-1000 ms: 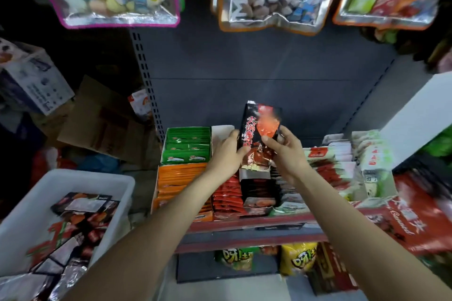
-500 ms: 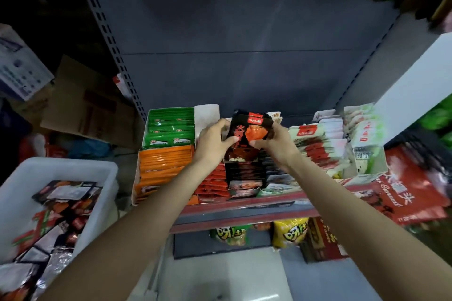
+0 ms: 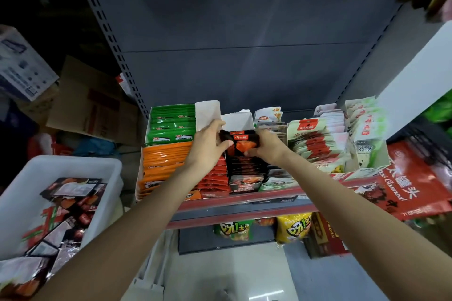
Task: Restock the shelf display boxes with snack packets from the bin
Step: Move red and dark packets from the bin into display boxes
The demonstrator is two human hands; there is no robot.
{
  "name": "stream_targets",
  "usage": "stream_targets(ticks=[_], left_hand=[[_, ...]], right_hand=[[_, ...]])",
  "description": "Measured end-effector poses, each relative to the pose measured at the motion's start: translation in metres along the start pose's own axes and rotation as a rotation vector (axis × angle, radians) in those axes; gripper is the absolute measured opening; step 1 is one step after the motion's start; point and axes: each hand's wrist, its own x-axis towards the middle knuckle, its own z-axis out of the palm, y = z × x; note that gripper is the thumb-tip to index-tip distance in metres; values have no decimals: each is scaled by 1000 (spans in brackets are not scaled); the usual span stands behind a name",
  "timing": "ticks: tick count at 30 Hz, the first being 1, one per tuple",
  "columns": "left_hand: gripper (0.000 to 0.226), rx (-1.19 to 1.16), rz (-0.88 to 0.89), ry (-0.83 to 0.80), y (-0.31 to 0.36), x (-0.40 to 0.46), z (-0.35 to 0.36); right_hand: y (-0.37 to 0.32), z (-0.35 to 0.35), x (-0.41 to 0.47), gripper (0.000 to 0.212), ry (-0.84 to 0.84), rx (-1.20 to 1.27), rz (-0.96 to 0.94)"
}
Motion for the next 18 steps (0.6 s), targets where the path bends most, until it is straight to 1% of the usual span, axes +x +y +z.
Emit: stream_targets(ticks=[1, 2, 4, 6, 9, 11, 12, 14, 16, 18], left_hand=[[39, 6, 32, 24, 0, 0, 0], [33, 39, 61, 24, 0, 0, 1], [17, 132, 92, -29, -2, 0, 5], [13, 169, 95, -63, -2, -1, 10], [17, 180, 99, -58, -1, 0, 13], [17, 198, 105, -77, -1, 3, 12], [16, 200, 104, -94, -1, 4, 10], [16, 152, 83, -140, -1, 5, 6], [19, 50, 41, -165, -2, 4, 0], [19, -50, 5, -132, -6, -1, -11]], right_hand=[[0, 0, -1, 37, -27, -17, 4], [-1, -2, -3, 33, -35, -29, -9], [-2, -7, -5, 22, 9, -58, -65], [-3, -9, -6, 14, 66, -138, -121], [-6, -8, -6, 20, 75, -363, -155], [-9, -7, -6, 24, 63, -449, -159], [-10, -7, -6, 24, 59, -458, -160], [-11, -6, -9, 22, 53, -393, -146], [-16, -5, -15, 21, 104, -269, -122], [-27, -2, -21, 20, 172, -160, -121]])
